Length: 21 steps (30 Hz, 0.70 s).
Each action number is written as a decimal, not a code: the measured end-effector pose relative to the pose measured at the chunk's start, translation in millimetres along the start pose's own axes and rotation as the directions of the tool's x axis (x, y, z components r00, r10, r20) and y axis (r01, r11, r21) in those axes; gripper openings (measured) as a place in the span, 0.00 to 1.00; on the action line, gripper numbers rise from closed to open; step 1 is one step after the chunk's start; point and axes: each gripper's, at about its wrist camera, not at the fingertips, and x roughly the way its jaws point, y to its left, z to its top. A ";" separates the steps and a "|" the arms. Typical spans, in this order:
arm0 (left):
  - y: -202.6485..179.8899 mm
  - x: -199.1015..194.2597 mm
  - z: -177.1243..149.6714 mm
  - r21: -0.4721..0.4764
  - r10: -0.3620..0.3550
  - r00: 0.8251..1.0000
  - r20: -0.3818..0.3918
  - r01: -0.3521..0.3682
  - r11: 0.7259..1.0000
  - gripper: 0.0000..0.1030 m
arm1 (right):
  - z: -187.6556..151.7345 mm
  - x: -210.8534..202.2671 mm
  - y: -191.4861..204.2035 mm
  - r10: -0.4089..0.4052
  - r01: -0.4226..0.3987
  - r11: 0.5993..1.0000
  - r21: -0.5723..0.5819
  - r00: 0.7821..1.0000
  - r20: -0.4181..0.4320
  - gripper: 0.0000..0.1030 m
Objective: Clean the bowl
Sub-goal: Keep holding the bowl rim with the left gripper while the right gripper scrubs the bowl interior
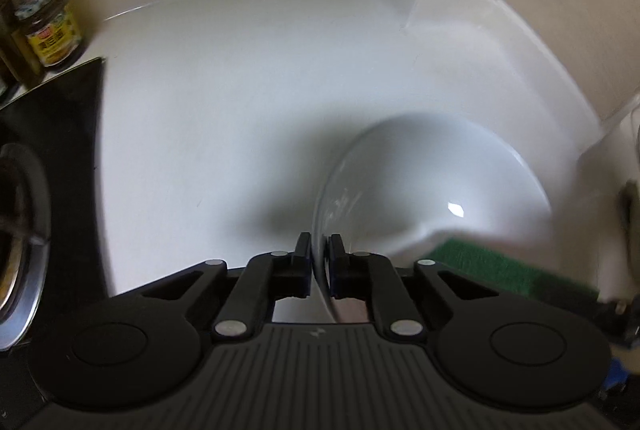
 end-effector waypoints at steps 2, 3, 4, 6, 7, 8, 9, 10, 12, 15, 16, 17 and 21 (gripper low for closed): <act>-0.2 -10.0 -13.0 -0.043 0.023 1.000 0.021 -0.022 0.999 0.15 | 1.3 6.6 -0.7 0.004 -0.004 1.000 0.010 1.000 0.000 0.25; 1.3 -16.3 -22.0 -0.072 0.020 0.999 0.030 -0.018 0.997 0.15 | 1.7 9.4 -1.1 0.006 -0.006 1.000 0.016 1.000 0.002 0.25; 3.0 -20.7 -28.6 -0.095 0.019 0.999 0.037 -0.015 0.995 0.18 | 2.6 11.9 -1.3 0.006 -0.006 1.000 0.020 1.000 0.004 0.25; 5.3 -28.2 -43.5 -0.149 0.029 0.998 0.051 -0.021 0.989 0.20 | 3.7 16.7 -1.5 0.003 -0.003 0.999 0.037 1.000 0.009 0.25; 5.1 -31.1 -50.6 -0.173 0.039 0.998 0.056 -0.028 0.985 0.20 | 1.7 13.1 -2.1 0.004 -0.004 0.999 0.042 1.000 0.011 0.26; 3.9 -32.6 -56.6 -0.192 0.052 0.997 0.058 -0.040 0.981 0.20 | 0.1 10.3 -3.4 0.004 -0.004 0.999 0.046 1.000 0.014 0.26; 2.8 -32.2 -59.8 -0.201 0.060 0.997 0.057 -0.048 0.978 0.20 | 0.0 10.5 -4.1 0.000 -0.001 0.999 0.051 1.000 0.021 0.26; 2.3 -29.2 -58.4 -0.192 0.061 0.997 0.052 -0.050 0.980 0.19 | -1.1 8.3 -4.9 -0.006 0.004 0.999 0.054 1.000 0.029 0.26; 2.2 -22.0 -51.9 -0.154 0.057 0.998 0.041 -0.050 0.987 0.17 | 1.4 8.1 -5.4 0.005 -0.008 0.999 0.051 0.998 0.056 0.26; 1.4 -12.4 -30.6 -0.045 0.035 0.999 0.016 -0.035 0.998 0.14 | 2.0 4.6 -4.2 0.016 -0.018 1.000 0.025 0.997 0.072 0.25; 0.5 -8.2 -21.5 -0.006 0.027 1.000 0.006 -0.027 1.000 0.13 | 1.2 2.9 -4.3 0.017 -0.019 1.000 0.018 0.997 0.072 0.25; -1.0 -4.2 -13.7 0.025 0.021 1.000 -0.001 -0.021 0.999 0.11 | -3.8 -4.2 -5.9 0.018 -0.018 1.000 0.009 0.998 0.066 0.25; -6.7 -4.0 1.1 0.020 0.025 1.000 -0.001 -0.025 0.999 0.10 | -21.1 -21.4 -15.2 0.016 -0.016 1.000 -0.013 1.000 0.008 0.25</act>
